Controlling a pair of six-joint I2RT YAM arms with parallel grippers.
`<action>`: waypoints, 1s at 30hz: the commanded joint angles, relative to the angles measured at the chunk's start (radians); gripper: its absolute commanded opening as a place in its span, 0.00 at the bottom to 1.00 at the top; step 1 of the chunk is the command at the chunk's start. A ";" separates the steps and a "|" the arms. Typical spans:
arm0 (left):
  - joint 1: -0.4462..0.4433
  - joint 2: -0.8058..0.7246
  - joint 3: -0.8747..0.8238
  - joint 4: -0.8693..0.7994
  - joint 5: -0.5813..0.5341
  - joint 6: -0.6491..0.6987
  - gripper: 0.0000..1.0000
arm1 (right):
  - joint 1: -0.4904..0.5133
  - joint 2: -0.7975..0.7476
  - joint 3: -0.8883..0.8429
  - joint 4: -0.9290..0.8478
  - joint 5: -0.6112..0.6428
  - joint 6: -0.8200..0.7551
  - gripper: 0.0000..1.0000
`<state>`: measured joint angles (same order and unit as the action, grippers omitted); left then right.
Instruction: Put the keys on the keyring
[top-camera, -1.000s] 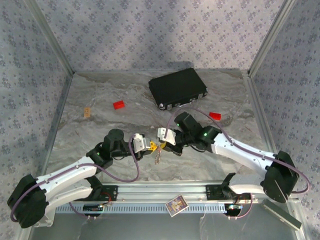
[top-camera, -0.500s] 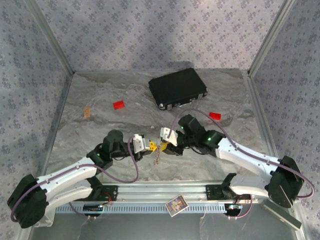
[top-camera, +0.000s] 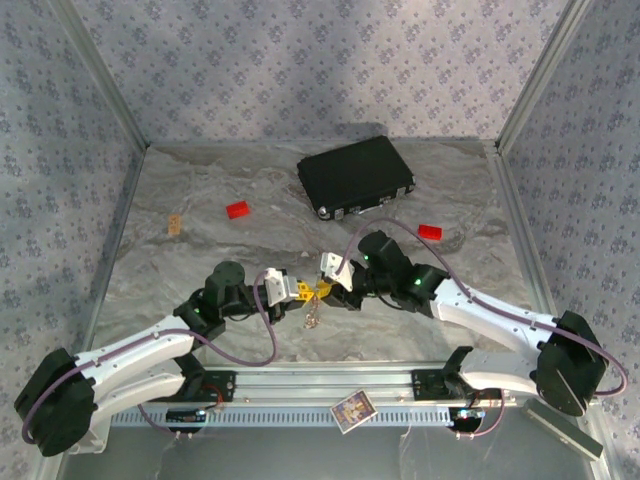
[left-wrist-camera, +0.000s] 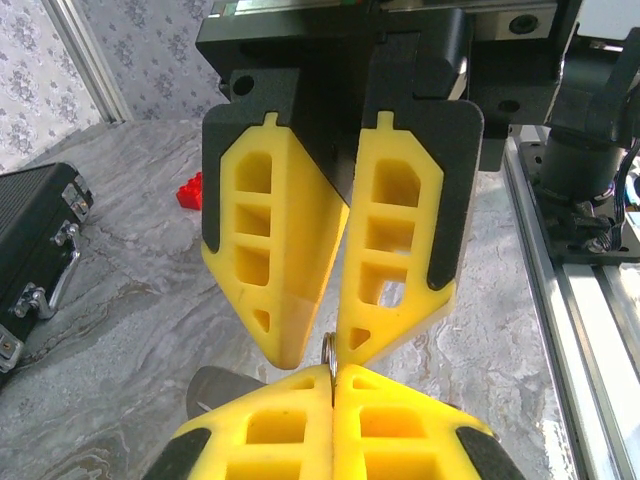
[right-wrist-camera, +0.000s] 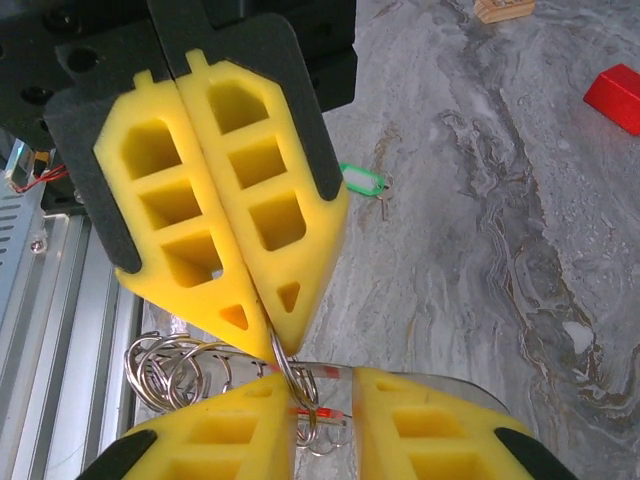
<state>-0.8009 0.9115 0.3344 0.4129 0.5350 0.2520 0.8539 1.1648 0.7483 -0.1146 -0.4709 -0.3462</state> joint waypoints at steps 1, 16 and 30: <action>-0.009 0.001 0.004 0.067 0.032 -0.011 0.00 | 0.008 -0.001 -0.012 0.035 -0.022 0.019 0.20; -0.020 0.018 0.121 -0.233 -0.076 0.095 0.25 | 0.034 0.024 0.134 -0.250 0.086 -0.133 0.00; -0.035 0.028 0.154 -0.269 -0.050 0.141 0.18 | 0.109 0.071 0.257 -0.379 0.191 -0.227 0.00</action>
<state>-0.8272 0.9333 0.4606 0.1509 0.4637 0.3714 0.9440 1.2308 0.9668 -0.4824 -0.2874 -0.5446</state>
